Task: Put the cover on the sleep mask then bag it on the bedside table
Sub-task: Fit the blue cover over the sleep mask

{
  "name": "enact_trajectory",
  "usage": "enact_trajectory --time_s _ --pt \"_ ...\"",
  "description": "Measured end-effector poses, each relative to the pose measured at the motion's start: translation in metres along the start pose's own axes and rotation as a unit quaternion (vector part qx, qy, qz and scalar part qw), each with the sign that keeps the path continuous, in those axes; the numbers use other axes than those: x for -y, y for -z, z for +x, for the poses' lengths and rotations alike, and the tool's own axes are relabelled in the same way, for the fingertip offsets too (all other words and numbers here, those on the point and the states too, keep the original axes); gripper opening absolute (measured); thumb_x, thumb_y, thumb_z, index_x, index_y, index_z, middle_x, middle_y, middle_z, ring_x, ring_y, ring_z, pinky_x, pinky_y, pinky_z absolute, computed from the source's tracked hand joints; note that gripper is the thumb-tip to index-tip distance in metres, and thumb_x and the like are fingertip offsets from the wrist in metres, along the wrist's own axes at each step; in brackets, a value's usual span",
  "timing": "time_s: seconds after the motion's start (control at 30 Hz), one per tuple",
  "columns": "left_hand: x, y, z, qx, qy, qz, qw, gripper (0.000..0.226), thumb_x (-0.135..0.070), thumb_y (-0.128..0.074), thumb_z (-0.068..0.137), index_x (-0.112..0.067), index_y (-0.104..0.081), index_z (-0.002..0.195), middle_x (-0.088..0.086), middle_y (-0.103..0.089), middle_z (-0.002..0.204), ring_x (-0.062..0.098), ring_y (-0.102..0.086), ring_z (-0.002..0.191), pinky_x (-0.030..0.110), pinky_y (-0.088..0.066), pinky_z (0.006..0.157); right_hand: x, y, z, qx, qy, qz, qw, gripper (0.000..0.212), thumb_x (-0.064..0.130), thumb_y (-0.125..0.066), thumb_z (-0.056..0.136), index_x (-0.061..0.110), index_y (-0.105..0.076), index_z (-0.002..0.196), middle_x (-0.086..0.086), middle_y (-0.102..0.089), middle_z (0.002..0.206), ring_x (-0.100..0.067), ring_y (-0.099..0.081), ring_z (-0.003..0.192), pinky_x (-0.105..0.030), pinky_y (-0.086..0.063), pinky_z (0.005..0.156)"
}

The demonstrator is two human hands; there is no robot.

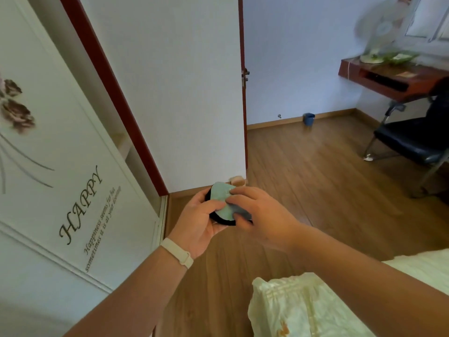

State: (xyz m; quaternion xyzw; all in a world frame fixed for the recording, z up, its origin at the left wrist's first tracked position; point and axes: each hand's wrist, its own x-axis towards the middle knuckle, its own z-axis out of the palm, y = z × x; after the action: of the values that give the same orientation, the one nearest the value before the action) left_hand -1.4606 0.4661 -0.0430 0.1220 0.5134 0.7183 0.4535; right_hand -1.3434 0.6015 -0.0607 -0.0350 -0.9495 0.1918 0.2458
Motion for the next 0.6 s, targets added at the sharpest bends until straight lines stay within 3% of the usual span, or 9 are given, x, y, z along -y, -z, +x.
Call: enact_trajectory --time_s 0.17,0.43,0.6 --pt "-0.018 0.022 0.076 0.015 0.022 -0.01 1.0 0.034 -0.005 -0.064 0.088 -0.018 -0.068 0.119 0.015 -0.066 0.124 0.035 -0.068 0.108 0.048 -0.059 0.082 -0.04 -0.025 0.052 0.008 -0.028 -0.011 1.0 0.038 0.029 -0.059 0.088 0.026 -0.053 0.125 0.004 -0.055 0.13 -0.013 -0.048 0.118 -0.029 -0.042 0.099" --pt "-0.092 0.079 0.219 -0.011 -0.003 0.015 1.0 0.038 -0.002 -0.061 0.089 -0.016 -0.061 0.124 0.016 -0.065 0.123 0.035 -0.067 0.107 0.049 -0.06 0.083 -0.09 -0.08 0.198 -0.005 -0.082 -0.027 0.996 0.04 0.018 -0.061 0.086 0.017 -0.057 0.125 -0.005 -0.054 0.133 -0.027 -0.049 0.118 -0.044 -0.047 0.095" --pt "-0.148 0.103 0.294 0.024 -0.001 0.038 0.999 0.037 0.0 -0.06 0.089 -0.013 -0.061 0.123 0.017 -0.065 0.122 0.035 -0.066 0.108 0.05 -0.059 0.084 -0.113 -0.097 0.276 -0.022 -0.101 -0.048 0.994 0.042 0.011 -0.064 0.085 0.011 -0.059 0.127 -0.01 -0.054 0.134 -0.032 -0.049 0.119 -0.043 -0.044 0.099"
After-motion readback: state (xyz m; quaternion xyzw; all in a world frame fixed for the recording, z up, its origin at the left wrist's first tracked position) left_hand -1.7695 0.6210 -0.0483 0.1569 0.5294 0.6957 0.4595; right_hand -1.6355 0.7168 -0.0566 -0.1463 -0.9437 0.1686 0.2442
